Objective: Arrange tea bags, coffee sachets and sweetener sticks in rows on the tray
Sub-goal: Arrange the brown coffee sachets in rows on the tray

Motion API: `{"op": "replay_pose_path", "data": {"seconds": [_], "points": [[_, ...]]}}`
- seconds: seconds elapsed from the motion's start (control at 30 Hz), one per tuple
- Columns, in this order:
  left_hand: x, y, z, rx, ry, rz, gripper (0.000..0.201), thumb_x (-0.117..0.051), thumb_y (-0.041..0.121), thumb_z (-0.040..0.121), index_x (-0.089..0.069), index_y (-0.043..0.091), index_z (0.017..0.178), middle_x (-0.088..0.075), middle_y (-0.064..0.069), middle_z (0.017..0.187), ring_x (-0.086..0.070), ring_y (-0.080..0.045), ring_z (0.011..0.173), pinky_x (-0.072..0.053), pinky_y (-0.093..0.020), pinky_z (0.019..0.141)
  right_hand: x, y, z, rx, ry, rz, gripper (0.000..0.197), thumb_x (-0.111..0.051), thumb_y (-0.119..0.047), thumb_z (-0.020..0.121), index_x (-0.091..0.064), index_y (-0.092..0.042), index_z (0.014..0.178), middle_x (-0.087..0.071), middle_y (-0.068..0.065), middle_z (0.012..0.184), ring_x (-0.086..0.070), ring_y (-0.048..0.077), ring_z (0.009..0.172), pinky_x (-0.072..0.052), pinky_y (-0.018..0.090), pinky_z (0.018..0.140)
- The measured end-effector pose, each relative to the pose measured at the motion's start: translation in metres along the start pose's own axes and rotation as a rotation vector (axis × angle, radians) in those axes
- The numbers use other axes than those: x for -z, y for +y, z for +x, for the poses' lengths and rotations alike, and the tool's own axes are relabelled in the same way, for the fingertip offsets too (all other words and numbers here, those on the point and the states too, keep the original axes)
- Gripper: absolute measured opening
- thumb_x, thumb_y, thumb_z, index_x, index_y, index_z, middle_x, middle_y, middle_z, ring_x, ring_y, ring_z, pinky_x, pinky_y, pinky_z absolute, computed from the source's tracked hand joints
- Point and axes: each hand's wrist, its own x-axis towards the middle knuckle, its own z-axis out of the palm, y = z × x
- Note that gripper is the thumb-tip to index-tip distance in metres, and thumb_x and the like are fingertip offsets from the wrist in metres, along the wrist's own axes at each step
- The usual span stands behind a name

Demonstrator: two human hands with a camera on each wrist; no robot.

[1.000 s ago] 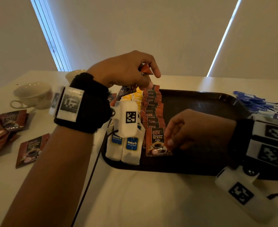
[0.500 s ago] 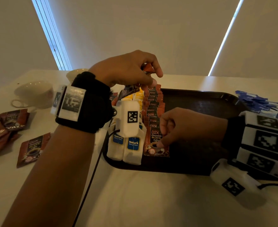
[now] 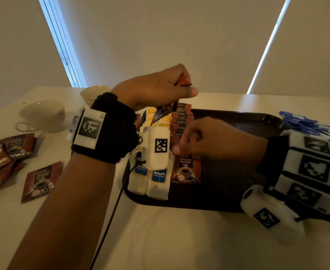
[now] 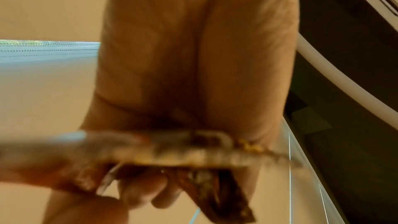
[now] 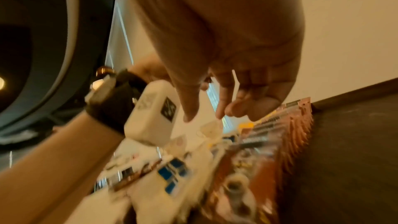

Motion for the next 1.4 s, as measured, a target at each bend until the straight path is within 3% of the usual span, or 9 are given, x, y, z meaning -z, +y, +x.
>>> {"op": "replay_pose_path", "data": {"seconds": [0.17, 0.27, 0.33, 0.43, 0.6, 0.8, 0.93, 1.1, 1.4], "points": [[-0.008, 0.0, 0.007, 0.066, -0.001, -0.209, 0.026, -0.041, 0.046, 0.096, -0.034, 0.022, 0.105, -0.044, 0.008, 0.083, -0.047, 0.0, 0.065, -0.04, -0.007, 0.049, 0.018, -0.014, -0.005, 0.004, 0.198, 0.43, 0.057, -0.063, -0.06, 0.06, -0.06, -0.019, 0.1, -0.067, -0.002, 0.088, -0.069, 0.012, 0.078, -0.06, 0.031, 0.068], [-0.013, 0.006, 0.007, 0.073, -0.06, -0.389, 0.033, -0.031, 0.046, 0.098, -0.036, 0.017, 0.112, -0.047, 0.006, 0.091, -0.056, 0.0, 0.073, -0.044, -0.008, 0.053, 0.015, -0.012, -0.005, -0.016, 0.215, 0.579, 0.036, -0.067, -0.043, 0.074, -0.064, -0.015, 0.094, -0.07, 0.001, 0.086, -0.071, 0.01, 0.077, -0.06, 0.03, 0.066], [-0.015, 0.008, 0.006, 0.077, -0.094, -0.442, 0.029, -0.035, 0.045, 0.093, -0.037, 0.017, 0.098, -0.044, 0.002, 0.083, -0.053, -0.006, 0.065, -0.045, -0.014, 0.052, 0.013, -0.007, -0.003, -0.049, 0.248, 0.669, 0.018, -0.067, -0.025, 0.083, -0.065, -0.009, 0.091, -0.071, 0.005, 0.081, -0.071, 0.012, 0.075, -0.06, 0.031, 0.069], [-0.008, 0.006, 0.003, 0.078, -0.08, -0.399, 0.007, -0.042, 0.024, 0.097, -0.036, 0.025, 0.095, -0.048, 0.001, 0.09, -0.053, -0.008, 0.076, -0.051, -0.019, 0.059, 0.014, 0.002, -0.005, -0.091, 0.267, 0.736, 0.009, -0.066, -0.012, 0.084, -0.066, -0.005, 0.091, -0.071, 0.01, 0.086, -0.071, 0.014, 0.076, -0.059, 0.026, 0.067], [0.003, -0.001, -0.002, -0.016, -0.115, -0.255, 0.028, -0.061, 0.012, 0.088, -0.052, 0.018, 0.113, -0.062, -0.003, 0.108, -0.069, -0.019, 0.09, -0.059, -0.028, 0.068, 0.018, 0.01, -0.012, -0.127, 0.234, 0.788, 0.011, -0.066, -0.011, 0.083, -0.067, -0.005, 0.092, -0.072, 0.013, 0.095, -0.071, 0.016, 0.079, -0.058, 0.021, 0.06], [-0.002, 0.004, 0.001, -0.123, -0.083, -0.126, 0.02, -0.07, 0.011, 0.081, -0.056, 0.014, 0.096, -0.065, -0.006, 0.097, -0.069, -0.02, 0.083, -0.06, -0.032, 0.065, 0.013, 0.005, -0.016, -0.114, 0.35, 0.701, 0.034, -0.068, -0.029, 0.081, -0.058, -0.011, 0.107, -0.069, 0.002, 0.094, -0.069, 0.01, 0.08, -0.057, 0.021, 0.056], [-0.001, 0.004, 0.0, -0.125, -0.058, -0.153, 0.025, -0.072, 0.018, 0.078, -0.056, 0.005, 0.092, -0.064, -0.008, 0.088, -0.07, -0.017, 0.072, -0.058, -0.028, 0.056, 0.013, 0.004, -0.016, -0.112, 0.391, 0.704, 0.028, -0.069, -0.019, 0.081, -0.057, -0.01, 0.105, -0.069, 0.004, 0.091, -0.067, 0.009, 0.076, -0.056, 0.019, 0.053], [0.007, -0.003, 0.001, -0.128, 0.095, -0.192, 0.014, -0.067, 0.019, 0.084, -0.055, 0.013, 0.085, -0.062, -0.003, 0.092, -0.07, -0.013, 0.076, -0.054, -0.022, 0.051, 0.014, 0.011, -0.022, -0.123, 0.393, 0.654, 0.023, -0.068, -0.015, 0.081, -0.054, -0.016, 0.098, -0.068, -0.004, 0.072, -0.066, 0.004, 0.06, -0.051, 0.016, 0.047], [0.014, -0.01, 0.002, -0.096, 0.157, -0.106, 0.021, -0.068, 0.022, 0.084, -0.062, 0.01, 0.1, -0.066, -0.001, 0.089, -0.069, -0.012, 0.08, -0.058, -0.024, 0.059, 0.013, 0.027, -0.034, -0.316, 0.102, 0.585, 0.032, -0.067, -0.003, 0.077, -0.05, -0.016, 0.101, -0.064, 0.005, 0.092, -0.066, 0.015, 0.072, -0.051, 0.017, 0.046]]}}
